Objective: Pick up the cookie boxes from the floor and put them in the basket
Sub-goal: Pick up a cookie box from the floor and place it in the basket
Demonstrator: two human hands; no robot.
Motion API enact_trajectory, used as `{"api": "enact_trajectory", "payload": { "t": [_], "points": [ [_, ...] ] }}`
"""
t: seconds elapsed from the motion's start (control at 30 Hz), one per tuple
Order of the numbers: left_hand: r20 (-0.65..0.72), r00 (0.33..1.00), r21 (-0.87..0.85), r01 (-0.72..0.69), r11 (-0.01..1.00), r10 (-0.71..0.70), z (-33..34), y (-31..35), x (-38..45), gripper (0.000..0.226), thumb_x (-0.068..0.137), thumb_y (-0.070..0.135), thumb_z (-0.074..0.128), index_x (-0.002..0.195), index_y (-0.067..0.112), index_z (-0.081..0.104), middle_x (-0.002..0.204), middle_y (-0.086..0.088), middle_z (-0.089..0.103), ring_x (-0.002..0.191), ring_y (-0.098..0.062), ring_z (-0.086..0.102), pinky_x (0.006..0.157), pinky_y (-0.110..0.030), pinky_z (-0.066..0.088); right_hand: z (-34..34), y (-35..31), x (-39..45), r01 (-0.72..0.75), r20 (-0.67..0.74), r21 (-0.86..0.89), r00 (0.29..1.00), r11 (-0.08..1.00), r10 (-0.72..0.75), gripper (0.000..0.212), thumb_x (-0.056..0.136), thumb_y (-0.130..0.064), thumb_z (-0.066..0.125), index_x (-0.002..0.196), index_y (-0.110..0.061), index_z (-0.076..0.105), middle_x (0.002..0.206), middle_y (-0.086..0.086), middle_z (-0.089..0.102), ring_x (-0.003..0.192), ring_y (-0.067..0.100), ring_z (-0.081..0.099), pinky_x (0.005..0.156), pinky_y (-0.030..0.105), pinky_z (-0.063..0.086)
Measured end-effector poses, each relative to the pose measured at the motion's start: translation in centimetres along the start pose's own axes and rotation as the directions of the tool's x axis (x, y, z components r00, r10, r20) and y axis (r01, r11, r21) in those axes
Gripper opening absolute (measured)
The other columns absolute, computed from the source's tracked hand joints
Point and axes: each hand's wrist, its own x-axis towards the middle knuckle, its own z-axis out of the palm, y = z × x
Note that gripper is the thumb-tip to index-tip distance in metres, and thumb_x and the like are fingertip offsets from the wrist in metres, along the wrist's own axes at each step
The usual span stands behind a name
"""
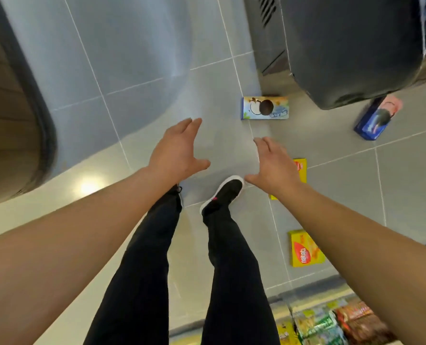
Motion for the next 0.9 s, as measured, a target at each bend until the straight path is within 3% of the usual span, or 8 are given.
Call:
{"api": "enact_trajectory", "payload": {
  "t": [0.27, 0.43, 0.6, 0.77, 0.9],
  "points": [
    [0.054, 0.998, -0.038, -0.032, 0.999, 0.034, 13.6, -6.2, 18.2, 0.097, 0.075, 0.042, 0.075, 0.153, 0.024, 0.019, 0.155, -0.001, 0.031, 0.141, -0.024, 0.027, 0.108, -0.038, 0.035, 12.7, 6.7, 19.9, -0.191, -0.019, 0.135, 0.981, 0.972, 0.195, 0.096, 0.073, -0.042, 0.077, 0.150, -0.017, 0.026, 0.149, 0.005, 0.034, 0.138, 0.025, 0.030, 0.112, 0.036, 0.030],
    [0.045, 0.994, -0.034, -0.101, 0.994, 0.102, 20.6, -6.9, 29.5, 0.105, 0.071, 0.042, 0.079, 0.154, 0.023, 0.016, 0.158, -0.004, 0.023, 0.142, -0.028, 0.026, 0.111, -0.041, 0.035, 17.9, 10.5, 29.9, -0.194, -0.084, 0.134, 0.975, 0.972, 0.206, 0.101, 0.070, -0.038, 0.081, 0.151, -0.020, 0.024, 0.152, 0.003, 0.029, 0.140, 0.026, 0.027, 0.112, 0.036, 0.031],
    [0.008, 0.980, -0.012, -0.198, 0.980, 0.198, 26.0, -6.1, 38.2, 0.111, 0.068, 0.041, 0.081, 0.154, 0.022, 0.012, 0.159, -0.007, 0.018, 0.142, -0.030, 0.026, 0.108, -0.043, 0.035, 20.0, 14.5, 37.2, -0.161, -0.203, 0.015, 0.966, 0.987, 0.161, 0.113, 0.061, -0.037, 0.085, 0.152, -0.019, 0.020, 0.151, 0.004, 0.028, 0.138, 0.029, 0.028, 0.112, 0.041, 0.031],
    [0.012, 0.957, 0.078, -0.290, 0.954, 0.290, 30.3, -3.2, 43.6, 0.120, 0.065, 0.043, 0.083, 0.154, 0.020, 0.005, 0.161, -0.008, 0.010, 0.146, -0.029, 0.016, 0.113, -0.045, 0.028, 20.3, 19.5, 41.0, -0.220, -0.149, -0.163, 0.969, 0.962, 0.197, 0.132, 0.055, -0.035, 0.088, 0.154, -0.024, 0.001, 0.159, 0.000, 0.009, 0.147, 0.028, 0.006, 0.120, 0.041, 0.013],
    [-0.013, 0.960, 0.167, -0.272, 0.948, 0.278, 33.0, -1.9, 45.3, 0.123, 0.061, 0.041, 0.084, 0.153, 0.020, 0.005, 0.158, -0.008, 0.014, 0.144, -0.032, 0.018, 0.112, -0.045, 0.028, 21.2, 20.4, 42.0, -0.196, -0.175, -0.207, 0.971, 0.959, 0.161, 0.123, 0.056, -0.024, 0.086, 0.153, -0.020, 0.010, 0.155, 0.005, 0.017, 0.146, 0.029, 0.010, 0.119, 0.037, 0.013]
  ]
}}
